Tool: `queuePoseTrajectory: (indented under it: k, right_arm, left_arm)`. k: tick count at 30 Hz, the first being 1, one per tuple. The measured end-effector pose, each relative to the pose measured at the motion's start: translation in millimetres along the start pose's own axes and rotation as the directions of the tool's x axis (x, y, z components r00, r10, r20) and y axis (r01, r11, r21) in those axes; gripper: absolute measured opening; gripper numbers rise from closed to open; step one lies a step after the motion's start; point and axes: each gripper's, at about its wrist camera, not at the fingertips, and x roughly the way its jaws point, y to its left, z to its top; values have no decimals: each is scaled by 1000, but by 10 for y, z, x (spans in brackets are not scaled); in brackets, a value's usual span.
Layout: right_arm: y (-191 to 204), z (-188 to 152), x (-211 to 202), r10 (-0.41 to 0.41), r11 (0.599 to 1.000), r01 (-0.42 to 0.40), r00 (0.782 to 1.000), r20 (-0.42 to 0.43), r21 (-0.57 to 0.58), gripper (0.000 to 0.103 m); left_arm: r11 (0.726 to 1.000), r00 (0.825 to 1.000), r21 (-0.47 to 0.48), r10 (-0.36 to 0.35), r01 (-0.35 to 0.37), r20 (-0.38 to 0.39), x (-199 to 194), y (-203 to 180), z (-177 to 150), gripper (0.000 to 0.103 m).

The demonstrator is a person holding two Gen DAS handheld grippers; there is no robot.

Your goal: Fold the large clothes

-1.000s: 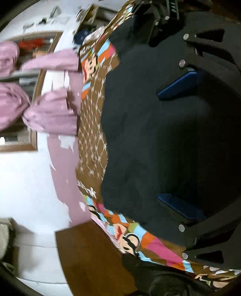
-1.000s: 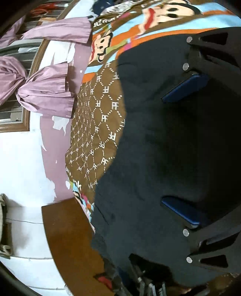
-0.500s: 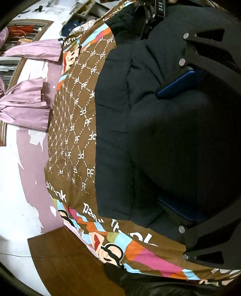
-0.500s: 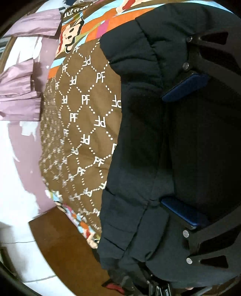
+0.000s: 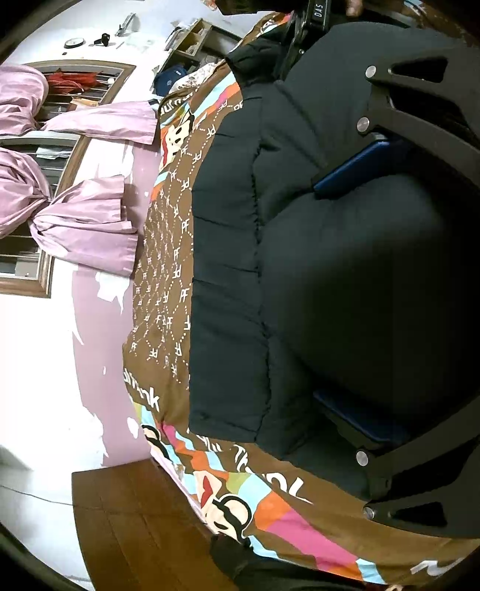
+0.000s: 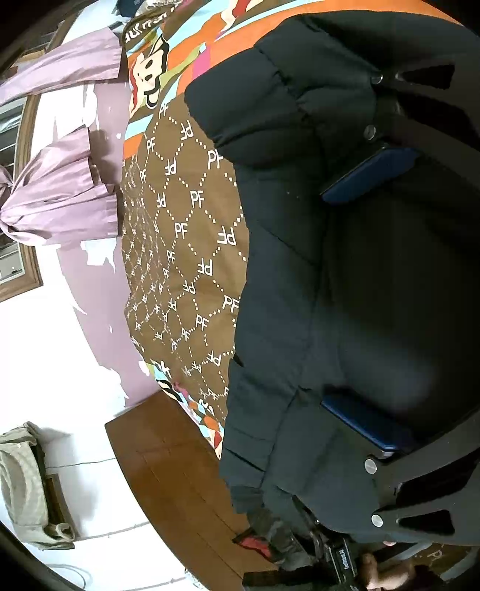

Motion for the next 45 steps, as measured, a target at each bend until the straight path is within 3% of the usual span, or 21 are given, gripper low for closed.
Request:
queuePoseTrajectory:
  k: [7, 8, 9, 10, 11, 13, 15, 21, 24, 26, 30, 32, 33, 36, 43, 45]
  right_arm:
    - [13, -64, -38, -14, 1000, 14, 1000, 14, -8, 103]
    - [30, -73, -57, -34, 999, 35, 999, 18, -11, 103]
    - [64, -97, -116, -104, 994, 105, 994, 40, -11, 103]
    - [103, -123, -193, -200, 980, 200, 977, 71, -4, 103]
    - [128, -142, -263, -239, 971, 239, 967, 93, 6, 103]
    - [111, -149, -375, -216, 976, 215, 969, 118, 17, 103]
    - [59, -123, -502, -220, 976, 219, 965, 145, 25, 103]
    - [-350, 37, -896, -265, 964, 265, 944, 195, 28, 103]
    - [-570, 31, -1047, -286, 957, 291, 936, 204, 9, 103]
    - [-704, -12, -1053, -283, 958, 286, 943, 174, 6, 103]
    - [-1000, -181, -851, -179, 982, 178, 984, 18, 67, 103]
    - [-1131, -322, -642, -136, 981, 147, 987, -89, 124, 103]
    - [-1211, -423, -588, -91, 976, 108, 991, -99, 187, 103]
    - [-1327, -592, -660, -44, 959, 43, 999, -2, 280, 103]
    - [-1311, -617, -664, -51, 963, 47, 999, 8, 265, 103]
    - [-1305, -631, -670, -48, 963, 44, 999, 8, 265, 103]
  left_arm:
    - [999, 999, 22, 24, -25, 36, -33, -72, -63, 102]
    - [999, 999, 24, 26, -26, 38, -29, -72, -69, 102]
    - [999, 999, 24, 29, -30, 39, -36, -77, -65, 102]
    - [999, 998, 24, 30, -31, 56, -64, -79, -61, 102]
    - [999, 998, 26, 22, -24, 65, -83, -61, -56, 102]
    - [1000, 997, 18, -14, 13, 76, -141, -26, -21, 101]
    - [999, 994, -11, -41, 42, 101, -239, 46, 33, 101]
    - [984, 980, -169, -26, 60, 197, -666, 536, 193, 101]
    - [989, 986, -146, 21, 4, 163, -736, 689, 240, 101]
    - [991, 995, -133, 20, -6, 99, -689, 754, 225, 101]
    - [979, 997, -192, -71, 62, -41, -451, 880, 62, 101]
    - [965, 984, -243, -128, 95, -126, -269, 946, -55, 101]
    - [953, 976, -280, -160, 113, -149, -204, 985, -113, 101]
    - [908, 959, -383, -240, 167, -149, -141, 1135, -235, 102]
    - [842, 926, -477, -353, 250, -137, -41, 1289, -416, 102]
    - [836, 922, -484, -363, 258, -135, -37, 1322, -402, 102]
